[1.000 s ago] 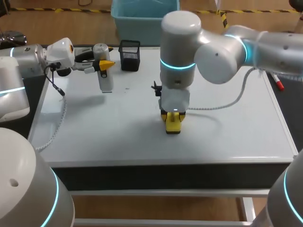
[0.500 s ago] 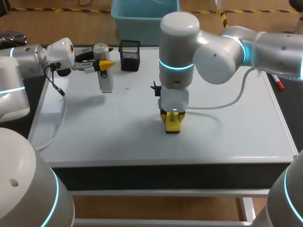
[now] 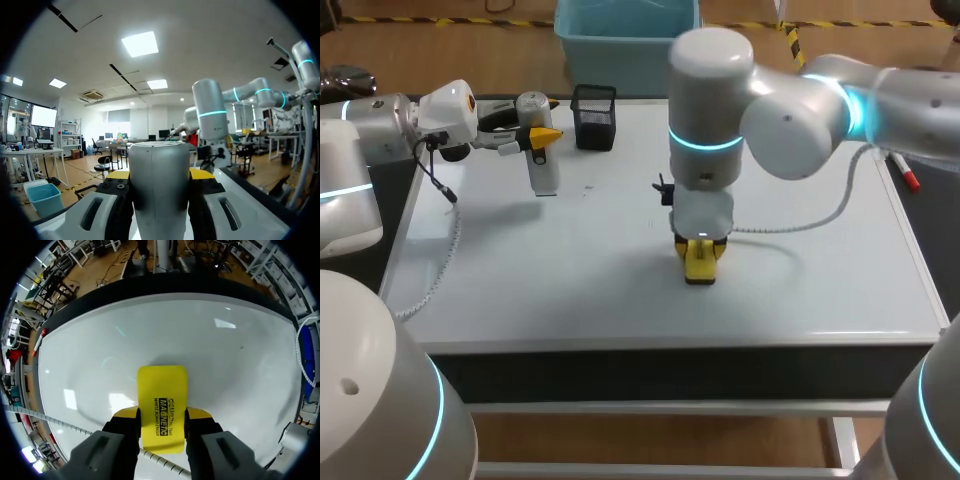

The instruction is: Pick up the inspection probe, press it on each red-marked spot on the whiteboard one by one, put down the probe, pick up the eraser, and wipe off all the red marks.

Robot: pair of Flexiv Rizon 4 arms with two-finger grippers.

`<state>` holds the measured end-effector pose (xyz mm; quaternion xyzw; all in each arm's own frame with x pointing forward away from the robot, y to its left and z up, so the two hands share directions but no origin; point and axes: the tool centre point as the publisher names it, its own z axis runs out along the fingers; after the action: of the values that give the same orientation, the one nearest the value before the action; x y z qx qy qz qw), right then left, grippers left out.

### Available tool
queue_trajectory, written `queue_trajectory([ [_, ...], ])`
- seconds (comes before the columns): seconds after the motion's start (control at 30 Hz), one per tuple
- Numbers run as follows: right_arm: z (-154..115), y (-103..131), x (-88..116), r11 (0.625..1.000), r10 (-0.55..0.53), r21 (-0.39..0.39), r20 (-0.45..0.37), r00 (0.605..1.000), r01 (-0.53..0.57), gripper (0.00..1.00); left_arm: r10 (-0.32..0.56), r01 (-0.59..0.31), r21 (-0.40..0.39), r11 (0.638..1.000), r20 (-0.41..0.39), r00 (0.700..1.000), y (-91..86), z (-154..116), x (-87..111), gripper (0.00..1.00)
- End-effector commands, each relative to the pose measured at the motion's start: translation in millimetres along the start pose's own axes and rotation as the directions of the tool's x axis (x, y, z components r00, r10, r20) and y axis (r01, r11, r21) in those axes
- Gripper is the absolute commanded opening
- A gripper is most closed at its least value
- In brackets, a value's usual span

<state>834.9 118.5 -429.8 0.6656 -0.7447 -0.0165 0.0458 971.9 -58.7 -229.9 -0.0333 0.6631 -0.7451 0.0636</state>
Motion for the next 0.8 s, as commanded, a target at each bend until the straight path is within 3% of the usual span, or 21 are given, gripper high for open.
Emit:
queue_trajectory([
  [0.03,-3,2,17,1.0,0.008,0.008,0.007,1.0,-0.008,0.0,0.001,-0.001,0.001,1.0,-0.001,1.0,-0.4,0,-0.5,0.0],
  [0.47,-44,-11,48,0.998,0.023,0.055,0.001,1.0,-0.023,0.0,0.001,-0.001,0.001,1.0,-0.001,1.0,-0.4,0,-0.5,0.0],
  [0.8,-62,-18,59,0.996,0.029,0.079,0.004,1.0,-0.029,0.0,0.001,-0.001,0.001,1.0,-0.001,1.0,-0.4,0,-0.5,0.0],
])
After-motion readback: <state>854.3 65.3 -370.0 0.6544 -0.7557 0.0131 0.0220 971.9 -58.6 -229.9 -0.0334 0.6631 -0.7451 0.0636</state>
